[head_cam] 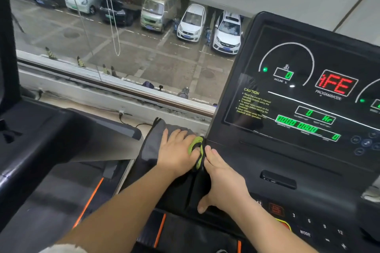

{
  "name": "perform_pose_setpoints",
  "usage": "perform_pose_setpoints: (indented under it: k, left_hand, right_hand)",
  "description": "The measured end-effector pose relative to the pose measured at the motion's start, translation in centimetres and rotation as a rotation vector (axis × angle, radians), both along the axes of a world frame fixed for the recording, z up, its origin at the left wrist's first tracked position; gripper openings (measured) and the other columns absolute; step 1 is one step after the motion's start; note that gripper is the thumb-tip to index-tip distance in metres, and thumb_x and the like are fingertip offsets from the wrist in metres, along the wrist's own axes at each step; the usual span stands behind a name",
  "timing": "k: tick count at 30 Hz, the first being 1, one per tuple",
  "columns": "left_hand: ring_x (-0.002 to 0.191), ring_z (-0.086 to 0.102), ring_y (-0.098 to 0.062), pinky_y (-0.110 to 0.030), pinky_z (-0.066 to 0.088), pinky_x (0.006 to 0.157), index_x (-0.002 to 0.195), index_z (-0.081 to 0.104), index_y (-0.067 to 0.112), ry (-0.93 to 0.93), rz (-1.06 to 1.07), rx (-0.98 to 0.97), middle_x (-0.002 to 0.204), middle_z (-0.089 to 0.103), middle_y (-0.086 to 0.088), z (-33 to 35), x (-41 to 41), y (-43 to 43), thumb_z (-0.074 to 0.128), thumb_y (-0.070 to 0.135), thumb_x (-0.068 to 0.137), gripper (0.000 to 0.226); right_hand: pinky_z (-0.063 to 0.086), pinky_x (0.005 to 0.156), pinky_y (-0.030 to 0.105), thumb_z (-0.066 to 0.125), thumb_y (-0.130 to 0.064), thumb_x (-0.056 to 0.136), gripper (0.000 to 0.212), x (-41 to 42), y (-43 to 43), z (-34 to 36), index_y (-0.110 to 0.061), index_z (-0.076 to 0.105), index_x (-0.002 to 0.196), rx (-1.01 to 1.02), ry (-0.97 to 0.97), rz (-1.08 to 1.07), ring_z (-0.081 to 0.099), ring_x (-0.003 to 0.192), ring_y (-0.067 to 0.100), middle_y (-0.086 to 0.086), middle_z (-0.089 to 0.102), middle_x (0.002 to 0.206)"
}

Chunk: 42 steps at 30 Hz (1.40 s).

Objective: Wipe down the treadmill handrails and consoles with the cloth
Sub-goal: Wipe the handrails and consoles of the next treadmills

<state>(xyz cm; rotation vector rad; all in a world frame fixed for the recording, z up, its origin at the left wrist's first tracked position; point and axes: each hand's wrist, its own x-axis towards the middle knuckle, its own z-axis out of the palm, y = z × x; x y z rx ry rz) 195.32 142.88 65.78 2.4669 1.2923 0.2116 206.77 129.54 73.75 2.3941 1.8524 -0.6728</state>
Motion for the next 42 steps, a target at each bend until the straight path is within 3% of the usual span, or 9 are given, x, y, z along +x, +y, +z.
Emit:
perform_pose_setpoints:
  k: [7,13,17,20,27,30,32,36,42]
  left_hand:
    - [0.15,0.029,-0.014,-0.043,0.008,0.128,0.118,0.06,0.028,-0.066,-0.45,0.15,0.152,0.044,0.006,-0.4,-7.3,0.3,0.053,0.047,0.085,0.039]
    - [0.149,0.032,-0.015,-0.043,0.006,0.128,0.122,0.062,0.023,-0.14,-0.071,0.017,0.152,0.05,0.002,-0.2,-3.8,-2.2,0.036,0.043,0.086,0.049]
    - [0.148,0.035,-0.013,-0.041,0.014,0.128,0.117,0.063,0.024,-0.29,-0.275,-0.056,0.148,0.054,0.007,-0.5,-5.6,-5.6,0.046,0.039,0.085,0.039]
    - [0.151,0.03,-0.013,-0.044,0.016,0.127,0.128,0.059,0.022,-0.068,-0.421,0.046,0.158,0.043,0.004,0.4,-6.8,-1.3,0.046,0.043,0.088,0.047]
    - [0.137,0.044,-0.019,-0.044,0.01,0.126,0.125,0.061,0.017,-0.163,-0.004,-0.034,0.14,0.057,0.0,1.0,-1.1,-1.3,0.046,0.035,0.09,0.042]
    - [0.13,0.051,-0.02,-0.044,0.028,0.121,0.115,0.065,0.018,-0.256,-0.198,-0.008,0.132,0.061,0.002,0.5,-3.5,-5.1,0.05,0.035,0.084,0.038]
    - [0.104,0.059,-0.019,-0.039,0.046,0.096,0.099,0.061,0.02,-0.312,-0.331,-0.013,0.108,0.063,0.005,0.7,-6.6,-6.0,0.058,0.032,0.078,0.025]
    - [0.076,0.05,-0.018,-0.035,0.044,0.074,0.08,0.049,0.026,-0.066,-0.476,0.062,0.082,0.053,0.009,1.7,-10.0,-4.5,0.059,0.043,0.071,0.021]
    - [0.094,0.059,-0.028,-0.04,0.04,0.085,0.101,0.059,0.019,0.257,-0.279,0.149,0.102,0.062,-0.007,3.1,-3.9,-4.6,0.045,0.052,0.089,0.038]
  right_hand:
    - [0.026,0.121,0.027,0.098,-0.049,0.053,0.159,-0.1,-0.1,0.6,-0.029,-0.016,0.162,-0.008,0.018,0.001,-0.013,0.152,-0.005,-0.027,-0.026,0.162]
    - [0.022,0.123,0.028,0.098,-0.046,0.056,0.156,-0.3,-0.2,0.4,-0.028,-0.014,0.163,-0.027,0.017,0.004,-0.02,0.145,-0.008,-0.024,-0.028,0.162]
    - [0.021,0.125,0.03,0.097,-0.045,0.057,0.154,-0.2,-0.3,0.4,-0.028,-0.014,0.163,-0.031,0.028,0.001,-0.019,0.149,-0.006,-0.025,-0.03,0.161]
    - [0.023,0.124,0.03,0.097,-0.048,0.057,0.151,-0.2,-0.3,0.2,-0.028,-0.009,0.164,-0.028,0.027,0.011,-0.02,0.149,-0.006,-0.026,-0.031,0.162]
    - [0.02,0.127,0.033,0.096,-0.049,0.058,0.152,-0.1,-0.5,0.0,-0.028,-0.01,0.164,-0.027,0.031,0.007,-0.019,0.152,-0.002,-0.025,-0.03,0.162]
    - [0.02,0.126,0.032,0.097,-0.048,0.057,0.153,0.1,-0.6,-0.1,-0.029,-0.012,0.163,-0.025,0.043,0.004,-0.019,0.152,-0.004,-0.027,-0.03,0.162]
    - [0.022,0.125,0.033,0.097,-0.048,0.056,0.154,0.2,-0.5,-0.2,-0.029,-0.012,0.163,-0.017,0.046,0.003,-0.019,0.151,-0.005,-0.028,-0.03,0.162]
    - [0.024,0.123,0.035,0.096,-0.05,0.057,0.152,0.2,-0.5,-0.2,-0.03,-0.011,0.163,-0.034,0.036,0.015,-0.02,0.151,-0.004,-0.028,-0.031,0.161]
    - [0.029,0.122,0.036,0.098,-0.051,0.052,0.158,0.1,-0.3,-0.4,-0.032,-0.014,0.163,-0.045,0.027,-0.012,-0.015,0.154,-0.001,-0.029,-0.03,0.162]
